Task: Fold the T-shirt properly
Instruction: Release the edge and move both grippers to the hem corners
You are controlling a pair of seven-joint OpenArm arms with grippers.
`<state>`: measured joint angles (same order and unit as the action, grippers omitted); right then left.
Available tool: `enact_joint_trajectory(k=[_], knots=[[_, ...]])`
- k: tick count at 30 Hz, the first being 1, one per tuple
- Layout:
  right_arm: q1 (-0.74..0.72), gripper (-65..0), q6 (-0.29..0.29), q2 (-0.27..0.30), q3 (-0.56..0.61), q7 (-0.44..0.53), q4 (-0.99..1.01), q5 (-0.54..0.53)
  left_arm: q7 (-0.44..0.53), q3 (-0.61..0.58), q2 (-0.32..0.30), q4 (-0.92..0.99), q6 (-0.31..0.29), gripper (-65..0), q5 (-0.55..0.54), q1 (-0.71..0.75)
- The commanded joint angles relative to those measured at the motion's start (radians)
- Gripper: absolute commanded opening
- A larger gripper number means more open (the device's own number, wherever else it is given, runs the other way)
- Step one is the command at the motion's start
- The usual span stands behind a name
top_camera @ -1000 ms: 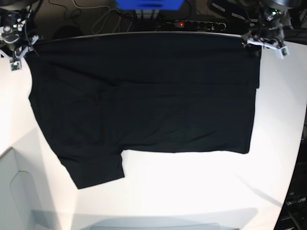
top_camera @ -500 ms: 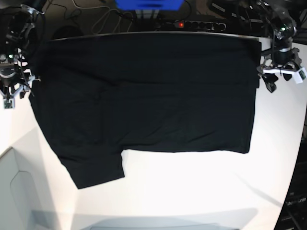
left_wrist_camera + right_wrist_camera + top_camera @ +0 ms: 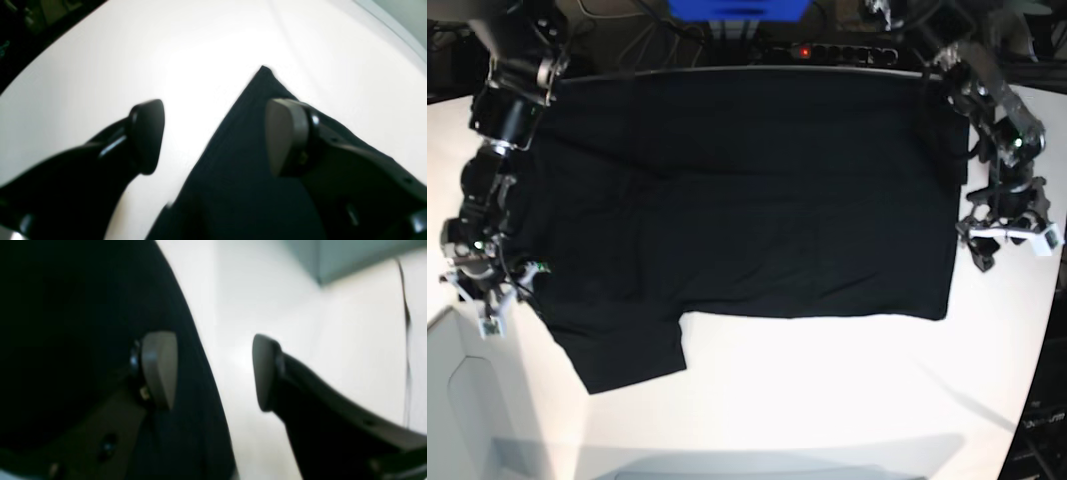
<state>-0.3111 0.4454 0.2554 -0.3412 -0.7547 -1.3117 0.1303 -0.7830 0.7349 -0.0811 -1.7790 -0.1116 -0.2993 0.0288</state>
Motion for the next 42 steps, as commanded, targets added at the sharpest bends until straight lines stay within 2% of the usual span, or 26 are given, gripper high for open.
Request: enact_joint_trajectory(k=[1, 6, 10, 16, 21, 26, 32, 40, 42], knots=[[-0.044, -28.1, -0.006, 0.017, 0.008, 0.034, 0.017, 0.002, 0.018, -0.027, -0.012, 0.015, 0.000, -19.6, 0.024, -0.040], [-0.161, -28.1, -0.006, 0.020, 0.043, 0.166, 0.254, 0.002, 0.021, -0.125, -0.050, 0.190, 0.000, -19.6, 0.137, -0.151], [-0.242, -28.1, -0.006, 0.048, 0.041, 0.281, 0.459, 0.002, 0.024, -0.160, -0.092, 0.333, 0.000, -19.6, 0.144, -0.235], [-0.276, -28.1, -0.006, 0.071, 0.041, 0.387, 0.594, 0.001, 0.170, -0.185, -0.127, 0.485, 0.003, -19.6, 0.144, -0.278], [-0.268, -28.1, -0.006, 0.061, 0.041, 0.392, 0.627, 0.001, 0.257, -0.292, -0.162, 0.620, 0.008, -19.6, 0.144, -0.303], [-0.267, -28.2, -0.006, 0.054, 0.041, 0.393, 0.673, 0.001, 0.327, -0.303, -0.162, 0.764, 0.008, -19.6, 0.144, -0.358], [-0.265, -28.5, -0.006, 0.041, 0.041, 0.393, 0.691, 0.001, 0.366, -0.317, -0.162, 0.910, 0.002, -19.6, 0.145, -0.436], [-0.233, -29.0, -0.006, 0.040, 0.041, 0.395, 0.690, 0.001, 0.460, -0.490, -0.187, 1.013, 0.006, -20.1, 0.142, -0.459], [-0.233, -31.9, -0.006, 0.040, 0.041, 0.395, 0.690, 0.001, 0.465, -0.496, -0.187, 1.029, 0.006, -20.3, 0.142, -0.459]])
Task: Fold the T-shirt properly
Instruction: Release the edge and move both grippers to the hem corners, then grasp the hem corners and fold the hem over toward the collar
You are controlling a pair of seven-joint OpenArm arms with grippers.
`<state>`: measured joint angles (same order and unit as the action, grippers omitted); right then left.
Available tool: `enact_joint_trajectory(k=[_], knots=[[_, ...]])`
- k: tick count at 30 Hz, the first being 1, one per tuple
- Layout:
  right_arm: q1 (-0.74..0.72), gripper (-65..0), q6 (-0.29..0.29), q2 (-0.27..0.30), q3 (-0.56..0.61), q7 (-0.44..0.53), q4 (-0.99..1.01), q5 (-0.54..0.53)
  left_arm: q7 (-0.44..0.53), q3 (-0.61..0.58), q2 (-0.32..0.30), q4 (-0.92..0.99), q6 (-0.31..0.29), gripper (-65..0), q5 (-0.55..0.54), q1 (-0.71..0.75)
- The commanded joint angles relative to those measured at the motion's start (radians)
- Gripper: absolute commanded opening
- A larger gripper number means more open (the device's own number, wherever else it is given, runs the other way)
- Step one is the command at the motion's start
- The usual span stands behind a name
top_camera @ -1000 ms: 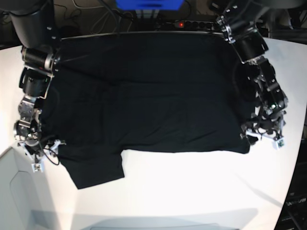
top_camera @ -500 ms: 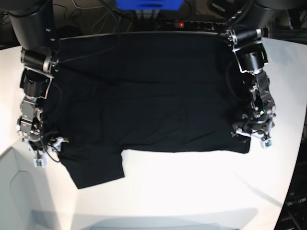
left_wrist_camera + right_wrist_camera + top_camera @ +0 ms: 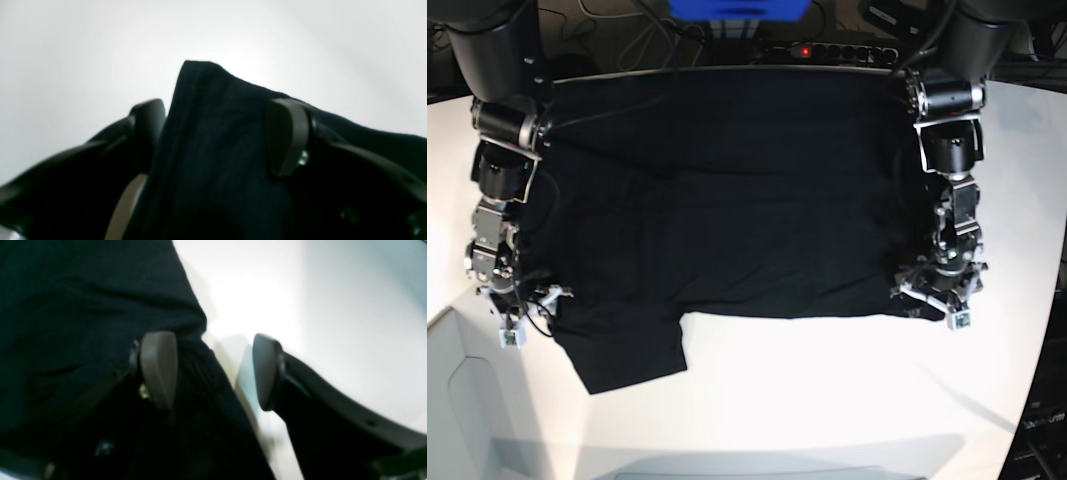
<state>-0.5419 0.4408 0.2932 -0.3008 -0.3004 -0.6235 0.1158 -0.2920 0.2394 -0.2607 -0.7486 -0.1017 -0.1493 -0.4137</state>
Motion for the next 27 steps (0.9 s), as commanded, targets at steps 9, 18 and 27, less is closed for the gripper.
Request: enact_joint_trajectory(k=[9, 18, 27], knots=[[-0.002, -56.9, -0.001, 0.002, 0.002, -0.059, 0.001, 0.015, -0.029, 0.004, -0.005, 0.053, -0.002, -62.6, -0.008, -0.032], [0.021, -65.0, -0.001, 0.007, -0.005, -0.064, -0.097, 0.012, -0.036, 0.008, -0.004, -0.018, -0.002, -65.0, -0.013, -0.020], [0.167, -65.0, -0.001, -0.016, -0.007, -0.072, -0.444, 0.011, -0.171, 0.059, -0.002, -0.397, -0.002, -65.0, -0.014, 0.123]])
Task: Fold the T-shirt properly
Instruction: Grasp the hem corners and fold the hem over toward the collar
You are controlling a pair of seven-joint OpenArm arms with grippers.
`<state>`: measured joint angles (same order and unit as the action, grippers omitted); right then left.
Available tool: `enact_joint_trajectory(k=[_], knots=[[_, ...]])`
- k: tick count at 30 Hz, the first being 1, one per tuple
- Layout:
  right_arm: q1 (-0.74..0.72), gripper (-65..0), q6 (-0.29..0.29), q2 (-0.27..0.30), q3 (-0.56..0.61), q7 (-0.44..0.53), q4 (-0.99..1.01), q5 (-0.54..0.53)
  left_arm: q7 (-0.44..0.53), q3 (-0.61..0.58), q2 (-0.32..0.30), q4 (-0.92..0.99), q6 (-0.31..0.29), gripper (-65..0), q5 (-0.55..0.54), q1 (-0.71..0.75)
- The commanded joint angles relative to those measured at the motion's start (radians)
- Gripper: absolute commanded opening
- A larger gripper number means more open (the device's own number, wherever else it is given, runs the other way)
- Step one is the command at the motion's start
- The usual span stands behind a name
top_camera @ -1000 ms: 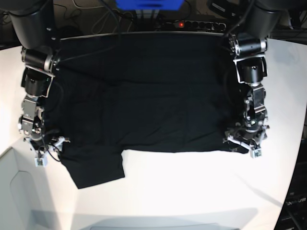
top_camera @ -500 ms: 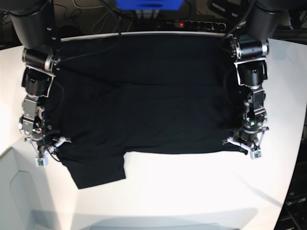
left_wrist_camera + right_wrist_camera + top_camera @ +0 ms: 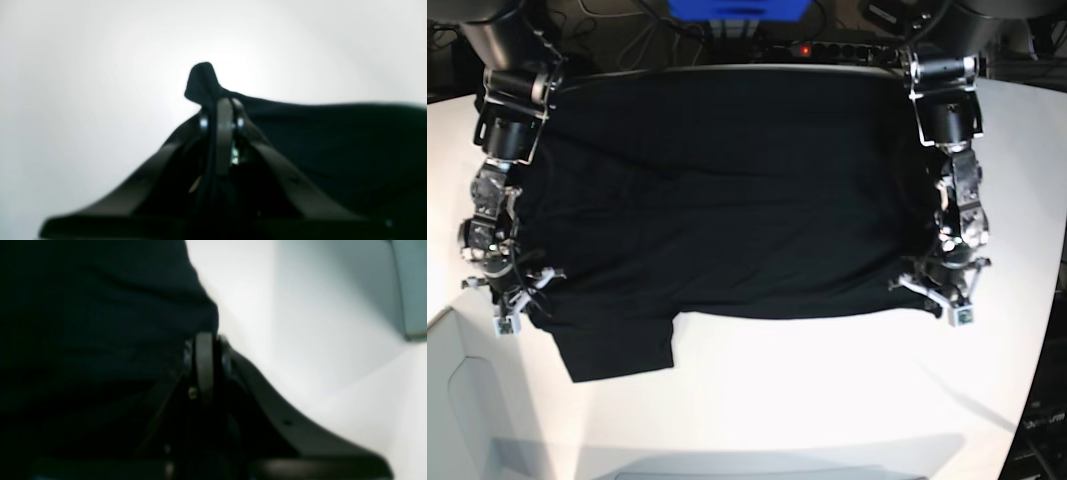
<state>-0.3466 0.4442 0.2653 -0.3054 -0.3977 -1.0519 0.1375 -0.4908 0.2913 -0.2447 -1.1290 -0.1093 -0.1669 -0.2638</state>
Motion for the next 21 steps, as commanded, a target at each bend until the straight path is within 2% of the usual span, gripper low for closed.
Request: enact_joint_trajectory(k=[1, 5, 8, 12, 21], knots=[[-0.013, -65.0, -0.003, 0.007, -0.004, 0.026, -0.058, -0.011, 0.013, 0.030, -0.017, -0.056, 0.004, -65.0, 0.003, -0.009], [0.068, -65.0, -0.003, 0.002, -0.004, 0.024, -0.221, -0.012, -0.044, 0.099, 0.015, -0.161, -0.002, -65.0, 0.002, 0.034], [0.148, -65.0, -0.003, 0.002, -0.004, 0.024, -0.341, -0.039, -0.070, 0.131, 0.017, -0.239, -0.002, -65.0, 0.002, 0.087], [0.254, -65.0, -0.003, 0.009, -0.011, -0.027, -0.483, -0.141, -0.075, 0.136, 0.037, -0.326, -0.002, -65.0, 0.002, 0.163], [0.458, -65.0, -0.003, 0.004, -0.068, -0.054, -0.696, -0.201, -0.076, 0.248, 0.107, -0.561, -0.003, -65.0, 0.000, 0.360]])
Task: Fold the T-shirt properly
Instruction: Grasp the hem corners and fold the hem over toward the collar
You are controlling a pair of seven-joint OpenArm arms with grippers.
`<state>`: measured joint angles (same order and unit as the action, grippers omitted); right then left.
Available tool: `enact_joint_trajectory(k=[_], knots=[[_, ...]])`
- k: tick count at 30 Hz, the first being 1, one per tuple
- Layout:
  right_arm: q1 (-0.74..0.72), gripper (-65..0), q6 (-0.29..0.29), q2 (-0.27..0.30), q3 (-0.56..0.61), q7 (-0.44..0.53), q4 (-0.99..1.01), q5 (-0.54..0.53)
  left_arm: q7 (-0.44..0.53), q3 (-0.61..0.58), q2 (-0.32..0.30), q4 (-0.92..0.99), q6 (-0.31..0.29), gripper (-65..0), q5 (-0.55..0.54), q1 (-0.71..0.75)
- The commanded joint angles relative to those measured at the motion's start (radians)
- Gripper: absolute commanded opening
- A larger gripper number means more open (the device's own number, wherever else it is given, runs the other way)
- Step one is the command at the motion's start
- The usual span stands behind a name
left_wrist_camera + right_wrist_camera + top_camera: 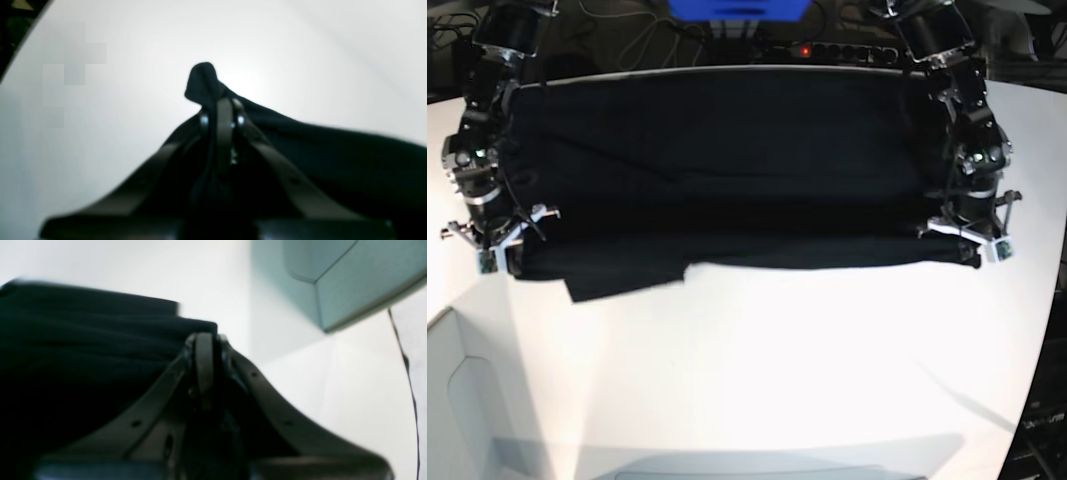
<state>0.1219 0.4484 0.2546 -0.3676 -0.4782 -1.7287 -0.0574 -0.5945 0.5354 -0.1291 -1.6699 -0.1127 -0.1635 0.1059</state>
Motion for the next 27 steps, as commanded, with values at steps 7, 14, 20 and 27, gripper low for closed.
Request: enact_joint_trajectory(k=[7, 14, 20, 27], knots=[[0.088, -65.0, -0.007, 0.015, -0.060, 0.028, -0.084, -0.008, 0.028, 0.070, 0.004, -0.118, 0.000, -65.0, -0.084, 0.116], [0.167, -65.0, -0.007, 0.016, -0.067, 0.031, -0.090, -0.008, 0.028, 0.133, -0.004, -0.111, 0.000, -65.0, -0.238, 0.240], [0.227, -65.0, -0.007, 0.013, -0.067, 0.036, -0.093, -0.008, 0.029, 0.137, -0.002, -0.112, 0.000, -65.0, -0.250, 0.306], [0.269, -65.0, -0.007, 0.013, -0.067, 0.036, -0.093, -0.008, 0.031, 0.139, -0.002, -0.111, 0.000, -65.0, -0.249, 0.348]])
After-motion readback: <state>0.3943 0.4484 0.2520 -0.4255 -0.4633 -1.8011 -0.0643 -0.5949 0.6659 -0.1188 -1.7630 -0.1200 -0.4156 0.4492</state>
